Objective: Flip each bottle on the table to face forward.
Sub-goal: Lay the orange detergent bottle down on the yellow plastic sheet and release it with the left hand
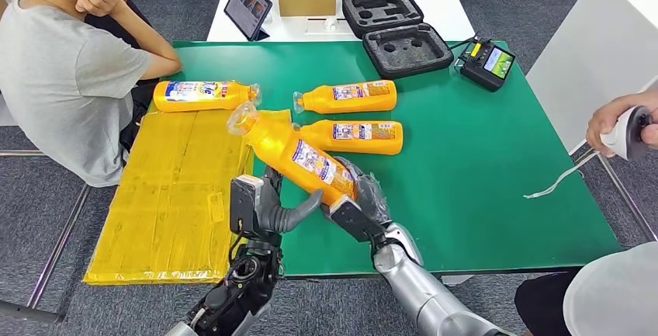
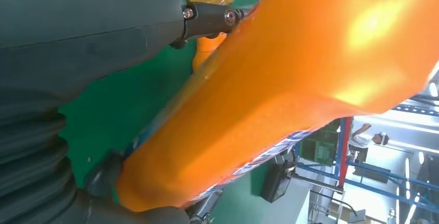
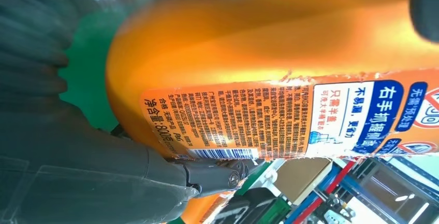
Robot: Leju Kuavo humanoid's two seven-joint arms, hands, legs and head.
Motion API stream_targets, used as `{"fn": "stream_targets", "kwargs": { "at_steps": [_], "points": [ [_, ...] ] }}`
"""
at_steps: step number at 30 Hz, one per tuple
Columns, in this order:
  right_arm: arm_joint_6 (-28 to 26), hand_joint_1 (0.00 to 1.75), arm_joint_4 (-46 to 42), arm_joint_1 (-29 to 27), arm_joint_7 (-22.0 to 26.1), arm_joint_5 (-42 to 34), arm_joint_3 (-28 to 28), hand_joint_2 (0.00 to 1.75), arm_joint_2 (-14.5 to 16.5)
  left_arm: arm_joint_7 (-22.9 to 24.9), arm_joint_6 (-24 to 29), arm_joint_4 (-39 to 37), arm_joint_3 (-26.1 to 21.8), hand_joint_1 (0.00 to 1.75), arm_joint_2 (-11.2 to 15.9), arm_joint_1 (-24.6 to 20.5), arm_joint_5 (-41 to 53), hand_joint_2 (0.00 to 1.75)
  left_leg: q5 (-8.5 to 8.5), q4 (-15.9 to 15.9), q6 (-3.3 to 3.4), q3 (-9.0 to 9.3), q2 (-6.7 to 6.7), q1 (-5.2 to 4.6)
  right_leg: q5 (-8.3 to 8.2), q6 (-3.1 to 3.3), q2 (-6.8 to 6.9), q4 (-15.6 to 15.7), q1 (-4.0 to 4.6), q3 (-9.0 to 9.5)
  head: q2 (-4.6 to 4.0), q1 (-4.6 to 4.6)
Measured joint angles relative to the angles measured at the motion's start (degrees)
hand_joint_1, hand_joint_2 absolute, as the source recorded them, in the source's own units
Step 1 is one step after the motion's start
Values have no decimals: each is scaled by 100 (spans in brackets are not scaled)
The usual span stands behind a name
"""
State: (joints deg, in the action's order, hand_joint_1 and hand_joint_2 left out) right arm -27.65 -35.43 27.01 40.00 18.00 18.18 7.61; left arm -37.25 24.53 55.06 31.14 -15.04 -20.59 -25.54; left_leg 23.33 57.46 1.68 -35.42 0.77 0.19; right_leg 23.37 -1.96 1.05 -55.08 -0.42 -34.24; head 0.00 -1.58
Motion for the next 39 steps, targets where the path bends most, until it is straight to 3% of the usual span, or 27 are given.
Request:
{"fn": "stream_targets", "kwargs": {
  "at_steps": [9, 13, 27, 31, 36, 37, 39],
  "points": [
    [-109, 175, 21, -35, 2, -84, 173, 175, -1, 307, -299, 66, -11, 0, 19, -18, -431, 175, 0, 0, 0, -1, 0, 0, 0, 0, 0, 0, 0, 0, 0, 0],
    [-168, 175, 38, -40, 2, -66, 231, 175, -4, 392, -360, 133, -16, 0, 41, -18, -552, 0, 0, 0, 0, -1, 0, 0, 0, 0, 0, 0, 0, 0, 0, 0],
    [-528, 175, 177, -33, 2, 166, 543, 175, 25, 388, -159, 367, -45, 0, 152, -10, -692, 0, 0, 0, 0, -1, 0, 0, 0, 0, 0, 0, 0, -1, 0, 0],
    [-604, 175, 238, -37, 2, 214, 617, 175, 53, 289, 25, 444, -100, 0, 175, -10, -684, 175, 0, 0, 0, -1, 0, 0, 0, 0, 0, 0, 0, -1, 0, -1],
    [-598, 175, 301, -39, 2, 211, 699, 175, 86, 244, 102, 492, -141, 0, 186, -11, -604, 175, 0, 0, 0, -1, 0, 0, 0, 0, 0, 0, 0, -1, 0, 0],
    [-597, 175, 311, -39, 2, 201, 708, 175, 91, 245, 102, 491, -138, 8, 185, -12, -590, 175, 0, 0, 0, -1, 0, 0, 0, 0, 0, 0, 0, -1, 0, 0],
    [-597, 175, 334, -38, 1, 178, 721, 175, 103, 249, 102, 486, -129, 91, 182, -13, -579, 175, 0, 0, 0, -1, 1, 0, 0, 0, 0, 0, 0, -2, 0, 0]
  ]
}}
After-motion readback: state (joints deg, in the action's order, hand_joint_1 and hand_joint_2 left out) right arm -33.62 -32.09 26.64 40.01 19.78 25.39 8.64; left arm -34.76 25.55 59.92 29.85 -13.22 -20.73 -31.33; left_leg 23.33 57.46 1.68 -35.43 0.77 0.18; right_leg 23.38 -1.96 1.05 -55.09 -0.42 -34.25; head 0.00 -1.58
